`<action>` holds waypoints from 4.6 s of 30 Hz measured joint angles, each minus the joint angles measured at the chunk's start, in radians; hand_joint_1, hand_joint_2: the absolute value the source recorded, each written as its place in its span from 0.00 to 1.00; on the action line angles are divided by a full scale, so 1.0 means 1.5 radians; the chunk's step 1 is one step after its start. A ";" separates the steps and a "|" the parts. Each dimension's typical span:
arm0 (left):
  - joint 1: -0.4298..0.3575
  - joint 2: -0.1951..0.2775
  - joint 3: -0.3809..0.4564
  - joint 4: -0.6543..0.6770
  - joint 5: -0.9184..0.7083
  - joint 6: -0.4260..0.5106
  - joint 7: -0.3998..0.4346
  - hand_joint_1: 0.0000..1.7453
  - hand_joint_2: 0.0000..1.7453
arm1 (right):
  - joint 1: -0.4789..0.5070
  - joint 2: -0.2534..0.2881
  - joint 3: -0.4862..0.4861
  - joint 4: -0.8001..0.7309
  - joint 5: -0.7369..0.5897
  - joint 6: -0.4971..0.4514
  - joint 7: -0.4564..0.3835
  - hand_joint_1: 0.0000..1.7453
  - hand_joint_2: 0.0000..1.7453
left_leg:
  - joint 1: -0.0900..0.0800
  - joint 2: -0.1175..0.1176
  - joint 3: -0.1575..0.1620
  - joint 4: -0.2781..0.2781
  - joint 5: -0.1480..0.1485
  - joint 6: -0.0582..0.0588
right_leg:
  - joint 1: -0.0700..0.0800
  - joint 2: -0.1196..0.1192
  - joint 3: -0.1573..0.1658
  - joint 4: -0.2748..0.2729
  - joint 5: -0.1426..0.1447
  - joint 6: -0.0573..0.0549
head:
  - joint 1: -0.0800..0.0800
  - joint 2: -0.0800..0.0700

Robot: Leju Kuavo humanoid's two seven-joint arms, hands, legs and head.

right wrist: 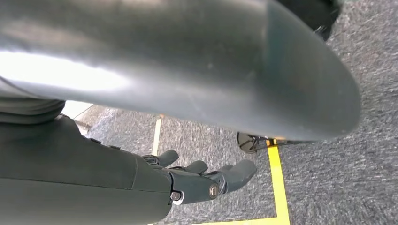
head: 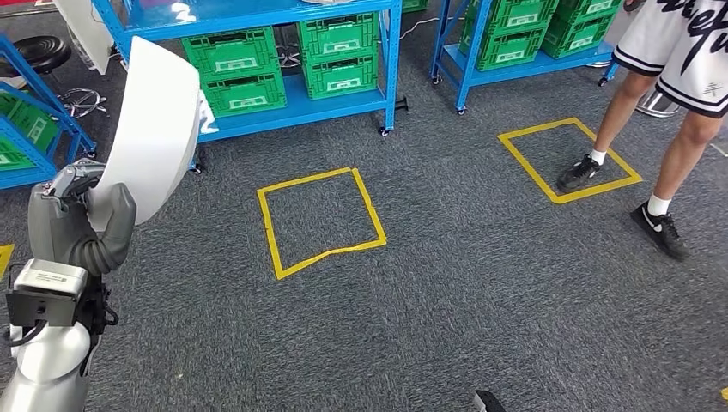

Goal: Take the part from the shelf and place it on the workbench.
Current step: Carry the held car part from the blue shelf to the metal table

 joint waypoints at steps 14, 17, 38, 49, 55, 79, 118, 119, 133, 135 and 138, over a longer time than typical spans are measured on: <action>0.003 0.000 0.006 0.005 -0.001 0.000 -0.001 1.00 1.00 | 0.003 0.002 0.000 0.000 0.001 0.001 -0.010 0.00 0.00 | 0.009 0.012 -0.102 0.196 -0.079 -0.048 | -0.001 -0.027 0.064 -0.139 0.053 -0.036 | -0.009 0.000; 0.003 0.003 0.007 0.006 -0.001 0.000 -0.003 1.00 1.00 | 0.003 0.002 0.000 0.000 0.002 0.001 -0.011 0.00 0.00 | 0.009 0.032 -0.037 0.089 -0.031 -0.044 | -0.001 -0.047 0.066 -0.139 0.054 -0.034 | -0.009 0.000; 0.013 0.009 0.017 0.000 -0.002 0.000 -0.004 1.00 1.00 | 0.003 0.002 0.002 0.000 0.002 0.010 -0.008 0.00 0.00 | 0.001 -0.060 -0.022 0.016 0.006 -0.025 | 0.000 0.014 0.061 -0.134 0.054 -0.025 | -0.004 0.000; 0.012 0.018 0.021 0.012 -0.002 0.000 -0.009 1.00 1.00 | 0.005 0.003 0.002 0.000 0.002 0.010 -0.007 0.00 0.00 | 0.002 0.056 -0.018 0.035 -0.005 -0.034 | 0.002 -0.063 0.067 -0.140 0.053 -0.028 | -0.010 0.000; 0.008 0.020 0.022 0.013 -0.002 0.000 -0.010 1.00 1.00 | 0.002 0.003 0.002 0.000 0.005 0.011 -0.008 0.00 0.00 | 0.001 0.032 -0.004 -0.001 0.007 -0.010 | 0.000 -0.056 0.065 -0.116 0.031 -0.005 | -0.007 0.000; 0.112 0.070 0.055 -0.054 -0.018 0.024 -0.025 1.00 1.00 | 0.006 0.005 0.020 0.000 0.032 0.009 -0.007 0.00 0.00 | 0.008 0.049 -0.023 0.051 -0.017 -0.042 | 0.004 -0.060 0.075 -0.141 0.048 -0.033 | -0.007 0.000; 0.127 0.087 0.093 -0.064 -0.011 0.051 -0.028 1.00 1.00 | 0.005 0.006 0.020 0.000 0.022 0.010 -0.007 0.00 0.00 | 0.009 0.018 -0.002 0.002 0.006 -0.010 | 0.004 -0.015 0.049 -0.051 -0.014 -0.005 | -0.001 0.000; 0.129 0.086 0.093 -0.063 -0.012 0.050 -0.028 1.00 1.00 | 0.006 0.006 0.020 0.000 0.021 0.009 -0.004 0.00 0.00 | 0.008 0.010 -0.003 0.003 0.006 -0.008 | 0.004 -0.007 0.025 -0.005 -0.032 -0.005 | 0.000 0.000; 0.139 0.082 0.095 -0.051 -0.024 0.034 -0.025 1.00 1.00 | 0.008 0.009 0.019 0.000 0.024 0.009 0.000 0.00 0.00 | 0.006 -0.012 -0.051 0.080 -0.031 -0.041 | 0.007 -0.006 0.076 -0.154 0.063 -0.044 | -0.004 0.000; 0.143 0.082 0.096 -0.049 -0.025 0.034 -0.025 1.00 1.00 | 0.010 0.009 0.019 0.000 0.026 0.009 0.000 0.00 0.00 | 0.007 0.005 -0.089 0.160 -0.065 -0.044 | 0.009 -0.021 0.076 -0.154 0.061 -0.047 | -0.005 0.000; 0.150 0.082 0.097 -0.048 -0.029 0.034 -0.024 1.00 1.00 | 0.011 0.009 0.019 0.000 0.029 0.011 -0.001 0.00 0.00 | 0.009 0.015 -0.077 0.140 -0.038 -0.045 | 0.010 -0.044 0.077 -0.152 0.058 -0.047 | -0.006 0.000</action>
